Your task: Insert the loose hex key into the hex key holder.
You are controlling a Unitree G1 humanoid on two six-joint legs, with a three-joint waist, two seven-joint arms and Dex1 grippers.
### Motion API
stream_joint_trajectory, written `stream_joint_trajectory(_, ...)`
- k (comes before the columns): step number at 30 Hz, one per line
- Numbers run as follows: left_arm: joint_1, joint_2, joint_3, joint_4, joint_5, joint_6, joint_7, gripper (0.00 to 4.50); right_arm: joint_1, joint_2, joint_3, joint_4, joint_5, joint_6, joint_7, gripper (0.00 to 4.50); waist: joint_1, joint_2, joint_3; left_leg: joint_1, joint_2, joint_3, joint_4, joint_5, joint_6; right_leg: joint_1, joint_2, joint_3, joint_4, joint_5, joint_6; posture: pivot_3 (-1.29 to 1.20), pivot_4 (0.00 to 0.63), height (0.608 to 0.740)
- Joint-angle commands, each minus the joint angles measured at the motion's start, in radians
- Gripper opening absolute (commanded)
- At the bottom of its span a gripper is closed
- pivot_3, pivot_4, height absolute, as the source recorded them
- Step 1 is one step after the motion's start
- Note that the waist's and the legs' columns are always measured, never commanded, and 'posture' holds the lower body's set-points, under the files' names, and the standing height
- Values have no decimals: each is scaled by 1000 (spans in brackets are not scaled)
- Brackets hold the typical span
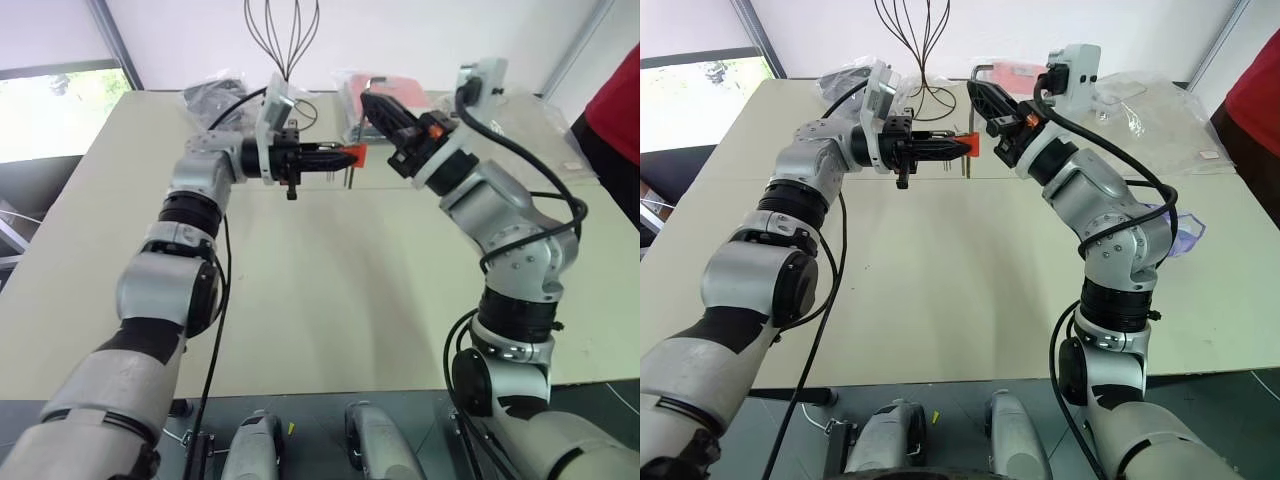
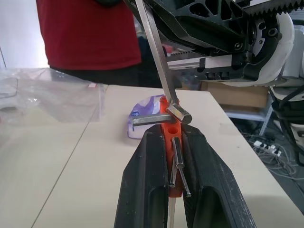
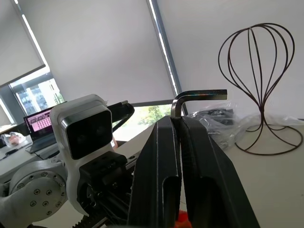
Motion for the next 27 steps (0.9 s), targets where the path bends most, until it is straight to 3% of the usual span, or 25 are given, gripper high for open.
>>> stream_joint_trajectory(1, -21, 14, 32, -48, -17, 1, -12, 0, 5, -12, -4, -18, 11, -28, -1, 96, 0, 0, 0, 0, 0, 0, 0, 0, 0, 0, 0, 0, 0, 0, 0, 0, 150, 739)
stream_joint_trajectory(27, -26, -10, 75, -76, -53, 48, 9, 0, 72, -42, 55, -23, -11, -78, 7, 96, 0, 0, 0, 0, 0, 0, 1, 0, -1, 0, 0, 0, 1, 0, 0, 0, 150, 739)
